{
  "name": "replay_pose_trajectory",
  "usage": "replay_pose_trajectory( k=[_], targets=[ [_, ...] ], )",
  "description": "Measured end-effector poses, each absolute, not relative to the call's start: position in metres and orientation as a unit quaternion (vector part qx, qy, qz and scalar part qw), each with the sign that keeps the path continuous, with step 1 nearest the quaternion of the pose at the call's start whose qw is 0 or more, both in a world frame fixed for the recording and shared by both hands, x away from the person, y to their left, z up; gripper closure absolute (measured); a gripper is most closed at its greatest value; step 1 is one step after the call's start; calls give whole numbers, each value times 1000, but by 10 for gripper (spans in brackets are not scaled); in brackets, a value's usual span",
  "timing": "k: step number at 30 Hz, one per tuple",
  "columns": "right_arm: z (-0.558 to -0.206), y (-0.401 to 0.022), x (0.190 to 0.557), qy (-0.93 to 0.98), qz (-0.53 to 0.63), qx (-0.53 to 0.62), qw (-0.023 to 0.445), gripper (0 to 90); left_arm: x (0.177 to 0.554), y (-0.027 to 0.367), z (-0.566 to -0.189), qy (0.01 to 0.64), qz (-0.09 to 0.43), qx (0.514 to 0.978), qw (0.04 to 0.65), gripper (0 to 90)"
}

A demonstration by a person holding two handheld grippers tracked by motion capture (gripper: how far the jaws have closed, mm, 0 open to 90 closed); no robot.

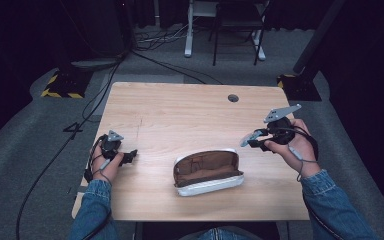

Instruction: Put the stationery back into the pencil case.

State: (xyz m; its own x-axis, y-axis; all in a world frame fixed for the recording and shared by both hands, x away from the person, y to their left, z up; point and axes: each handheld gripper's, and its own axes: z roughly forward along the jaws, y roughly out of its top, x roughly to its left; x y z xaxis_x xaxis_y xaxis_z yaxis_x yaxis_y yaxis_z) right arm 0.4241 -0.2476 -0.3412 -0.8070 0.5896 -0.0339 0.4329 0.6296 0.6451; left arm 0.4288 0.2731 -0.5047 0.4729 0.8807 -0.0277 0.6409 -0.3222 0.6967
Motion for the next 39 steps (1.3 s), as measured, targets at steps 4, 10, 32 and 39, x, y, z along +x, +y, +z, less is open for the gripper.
replay_pose_trajectory(
  k=[4, 10, 32, 39],
  targets=[
    [-337, -243, 419, 895, 327, 279, 120, 497, 429, 273, -505, 480, 182, 792, 329, 164],
    [-331, -233, 410, 897, 338, 263, 111, 497, 429, 273, -505, 479, 183, 793, 330, 164],
    [-342, -182, 391, 907, 353, 223, 60, 497, 431, 272, -505, 477, 182, 794, 329, 164],
    [-350, -166, 387, 910, 354, 214, 43, 497, 432, 271, -505, 476, 181, 795, 331, 163]
  ],
)
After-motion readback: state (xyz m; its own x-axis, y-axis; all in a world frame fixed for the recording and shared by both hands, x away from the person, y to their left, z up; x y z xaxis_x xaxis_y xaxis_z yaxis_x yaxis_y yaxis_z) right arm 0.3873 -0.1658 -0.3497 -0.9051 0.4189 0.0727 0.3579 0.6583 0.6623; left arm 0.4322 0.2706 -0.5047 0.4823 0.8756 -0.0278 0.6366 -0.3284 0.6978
